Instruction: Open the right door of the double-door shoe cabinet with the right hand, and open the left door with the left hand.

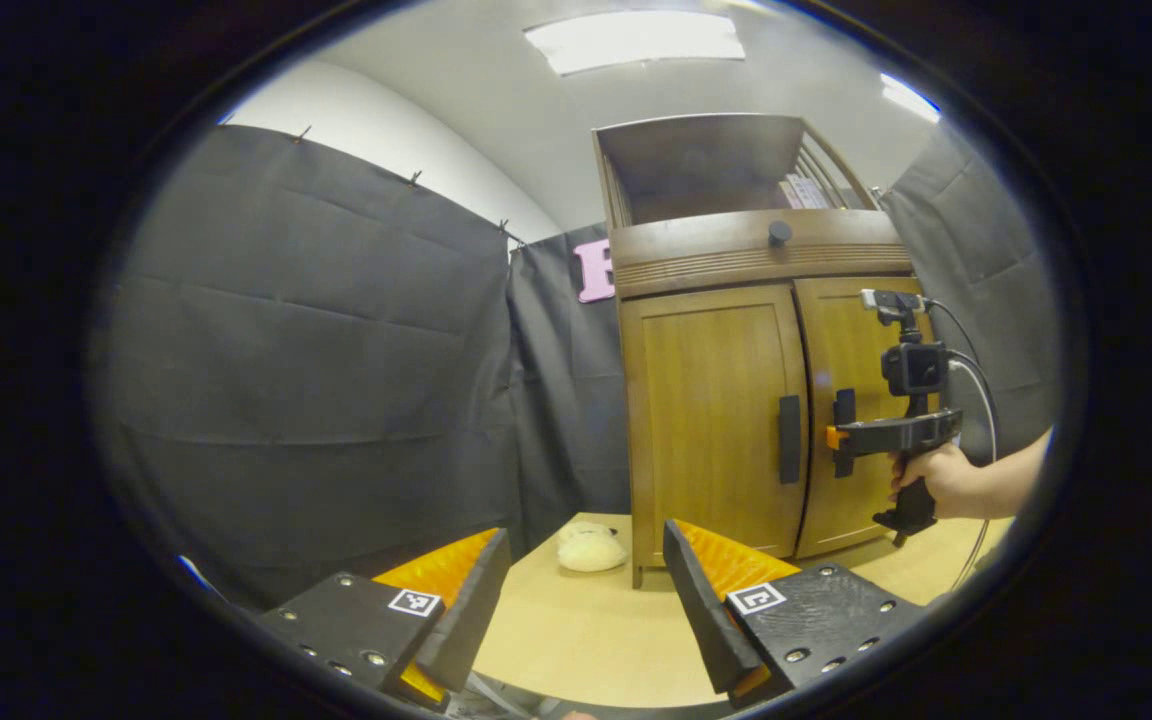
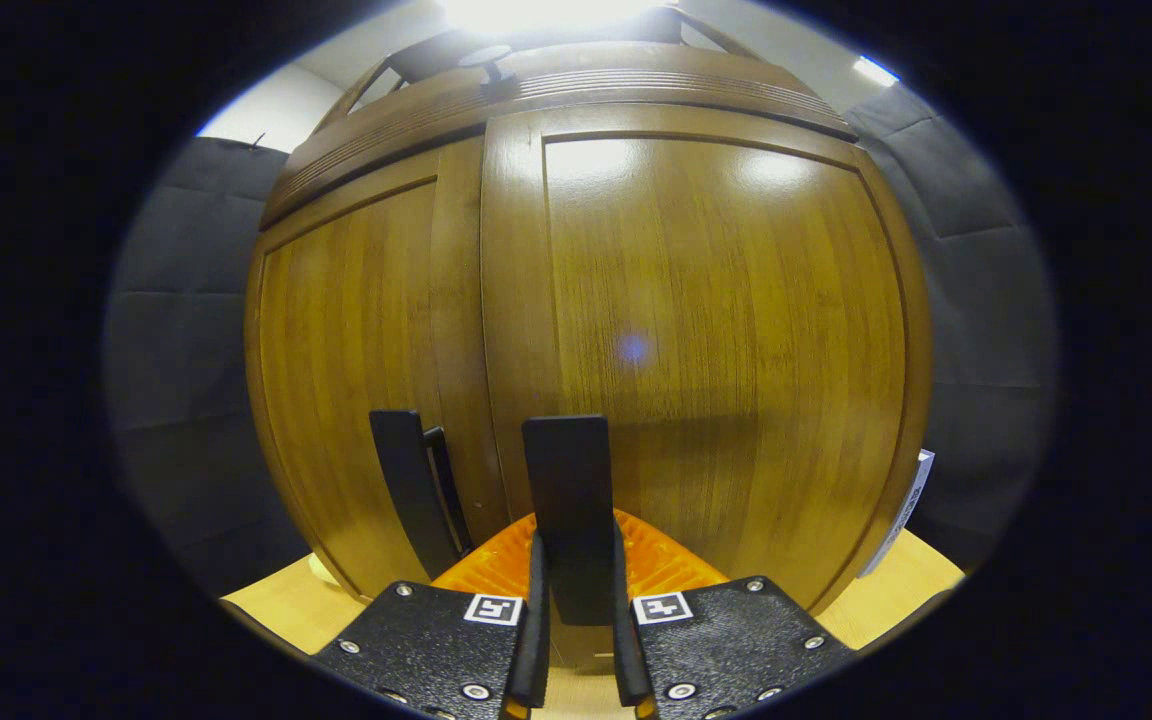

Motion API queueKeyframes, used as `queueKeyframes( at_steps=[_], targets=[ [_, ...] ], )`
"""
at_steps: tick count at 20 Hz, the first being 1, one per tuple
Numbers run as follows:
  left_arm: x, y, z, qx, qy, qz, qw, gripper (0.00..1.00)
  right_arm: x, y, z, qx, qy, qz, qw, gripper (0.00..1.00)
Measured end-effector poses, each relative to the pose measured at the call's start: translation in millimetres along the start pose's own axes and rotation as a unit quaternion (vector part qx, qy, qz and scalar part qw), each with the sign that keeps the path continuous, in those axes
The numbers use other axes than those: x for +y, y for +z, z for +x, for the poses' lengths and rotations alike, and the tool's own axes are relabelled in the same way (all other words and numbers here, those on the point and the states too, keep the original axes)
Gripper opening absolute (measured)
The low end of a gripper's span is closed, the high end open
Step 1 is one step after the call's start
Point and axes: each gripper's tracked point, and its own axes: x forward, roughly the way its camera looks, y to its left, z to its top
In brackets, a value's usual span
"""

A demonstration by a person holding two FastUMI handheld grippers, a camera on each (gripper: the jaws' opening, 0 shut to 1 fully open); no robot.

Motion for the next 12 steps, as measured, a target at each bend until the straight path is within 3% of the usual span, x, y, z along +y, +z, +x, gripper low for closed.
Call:
queueKeyframes(
  at_steps=[12],
  targets=[
    [-7, 0, 5, -0.014, -0.044, -0.007, 0.999, 0.94, -8, -5, -63, -0.004, 0.019, -0.004, 1.000, 0.25]
  ],
)
